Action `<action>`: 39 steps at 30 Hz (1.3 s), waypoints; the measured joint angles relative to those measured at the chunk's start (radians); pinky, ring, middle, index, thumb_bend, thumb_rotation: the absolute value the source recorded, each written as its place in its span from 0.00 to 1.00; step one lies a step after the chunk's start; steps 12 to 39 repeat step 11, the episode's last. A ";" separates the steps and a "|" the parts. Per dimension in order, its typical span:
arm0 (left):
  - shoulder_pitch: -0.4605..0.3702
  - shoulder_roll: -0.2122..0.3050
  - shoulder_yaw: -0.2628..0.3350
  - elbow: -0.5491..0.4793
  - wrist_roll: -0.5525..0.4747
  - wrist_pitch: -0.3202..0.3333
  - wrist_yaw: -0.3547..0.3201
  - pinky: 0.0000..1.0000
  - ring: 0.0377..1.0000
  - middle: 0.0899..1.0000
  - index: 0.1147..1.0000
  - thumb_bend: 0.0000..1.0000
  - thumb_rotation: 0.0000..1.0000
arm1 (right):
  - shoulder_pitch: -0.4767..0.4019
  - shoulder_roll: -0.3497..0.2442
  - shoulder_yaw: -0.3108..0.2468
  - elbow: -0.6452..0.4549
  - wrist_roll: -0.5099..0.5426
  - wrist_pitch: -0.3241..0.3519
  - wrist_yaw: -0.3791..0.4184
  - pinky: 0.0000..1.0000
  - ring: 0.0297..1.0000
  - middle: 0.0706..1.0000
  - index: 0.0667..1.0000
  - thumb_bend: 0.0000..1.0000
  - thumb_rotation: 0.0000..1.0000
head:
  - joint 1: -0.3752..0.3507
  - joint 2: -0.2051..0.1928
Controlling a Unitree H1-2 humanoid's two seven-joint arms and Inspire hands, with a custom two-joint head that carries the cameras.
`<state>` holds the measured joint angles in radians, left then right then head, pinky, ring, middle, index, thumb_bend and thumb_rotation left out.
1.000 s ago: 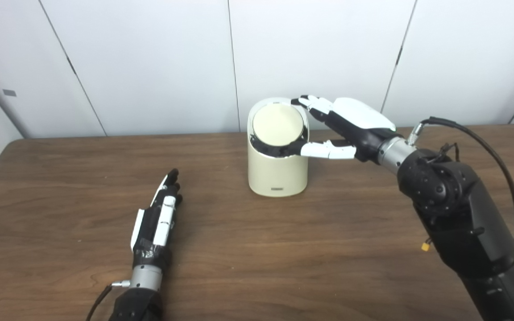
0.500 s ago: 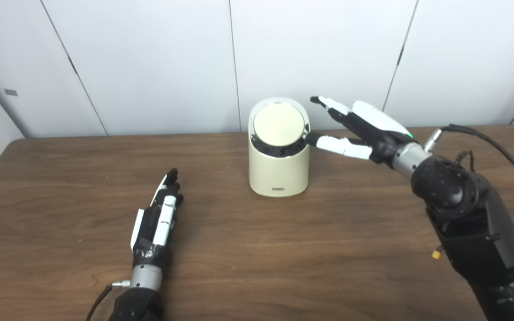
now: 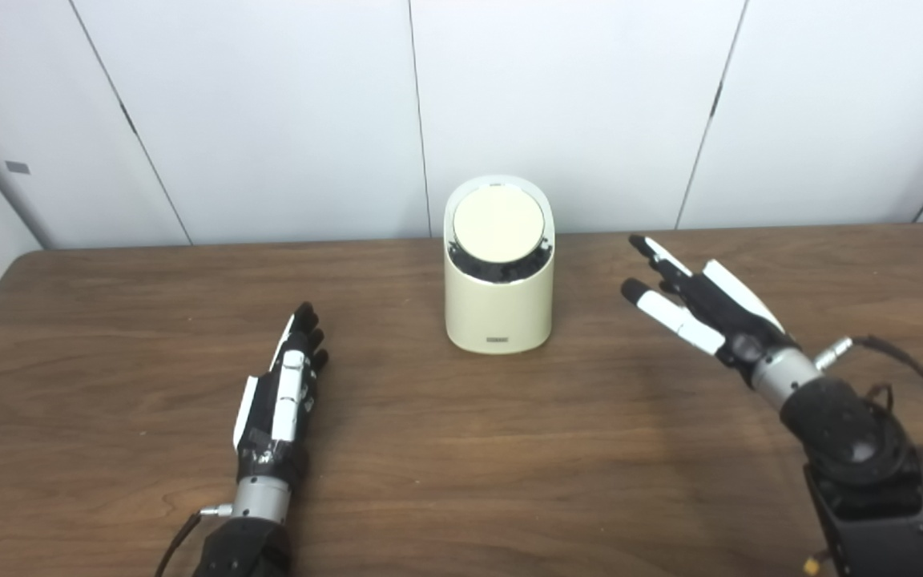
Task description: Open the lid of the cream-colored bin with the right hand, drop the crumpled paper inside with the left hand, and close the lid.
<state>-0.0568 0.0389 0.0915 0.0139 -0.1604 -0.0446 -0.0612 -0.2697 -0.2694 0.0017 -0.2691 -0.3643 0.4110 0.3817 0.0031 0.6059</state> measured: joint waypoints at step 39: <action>0.013 0.019 -0.003 -0.016 -0.007 0.006 -0.021 1.00 1.00 1.00 1.00 0.51 0.92 | 0.071 0.101 -0.068 0.106 0.167 -0.167 -0.176 1.00 1.00 1.00 0.98 0.56 1.00 | -0.005 0.034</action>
